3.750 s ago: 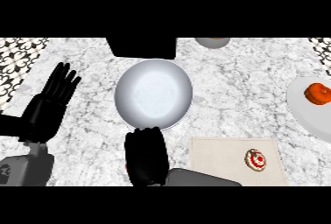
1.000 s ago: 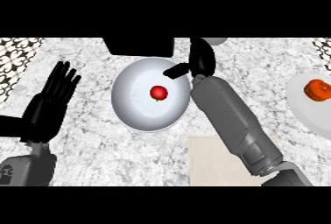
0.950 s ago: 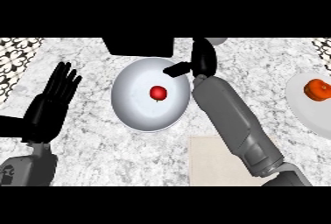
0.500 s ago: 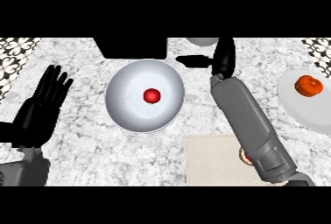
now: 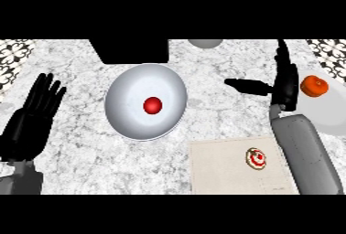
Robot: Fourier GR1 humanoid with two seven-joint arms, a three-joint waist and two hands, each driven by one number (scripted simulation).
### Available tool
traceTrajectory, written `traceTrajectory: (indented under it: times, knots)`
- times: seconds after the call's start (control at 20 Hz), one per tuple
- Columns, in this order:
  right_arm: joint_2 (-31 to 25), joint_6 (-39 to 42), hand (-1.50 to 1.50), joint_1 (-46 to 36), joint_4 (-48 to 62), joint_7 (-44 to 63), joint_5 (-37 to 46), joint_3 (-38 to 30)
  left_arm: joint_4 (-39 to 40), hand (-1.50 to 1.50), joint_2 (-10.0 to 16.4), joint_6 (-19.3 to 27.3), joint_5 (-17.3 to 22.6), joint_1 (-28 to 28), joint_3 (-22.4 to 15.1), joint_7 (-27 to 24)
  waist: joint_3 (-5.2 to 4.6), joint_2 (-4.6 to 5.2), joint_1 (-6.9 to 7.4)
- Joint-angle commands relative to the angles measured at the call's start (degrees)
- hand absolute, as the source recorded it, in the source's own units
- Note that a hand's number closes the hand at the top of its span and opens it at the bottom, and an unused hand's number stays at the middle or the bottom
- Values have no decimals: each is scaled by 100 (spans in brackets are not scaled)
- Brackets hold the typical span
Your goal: Pick the tomato from the placemat and place it in the bowl
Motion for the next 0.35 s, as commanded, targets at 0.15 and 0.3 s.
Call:
traceTrajectory:
  times: [0.15,0.3]
  knots:
    - [-704,1010,-150,1733,-1994,122,-728,-334,-247,0,-55,8,-70,71,-103,179,1,25,68]
    - [-912,1319,-150,2474,-2474,-53,-823,-424,-203,0,-35,-99,18,23,-5,94,1,30,73]
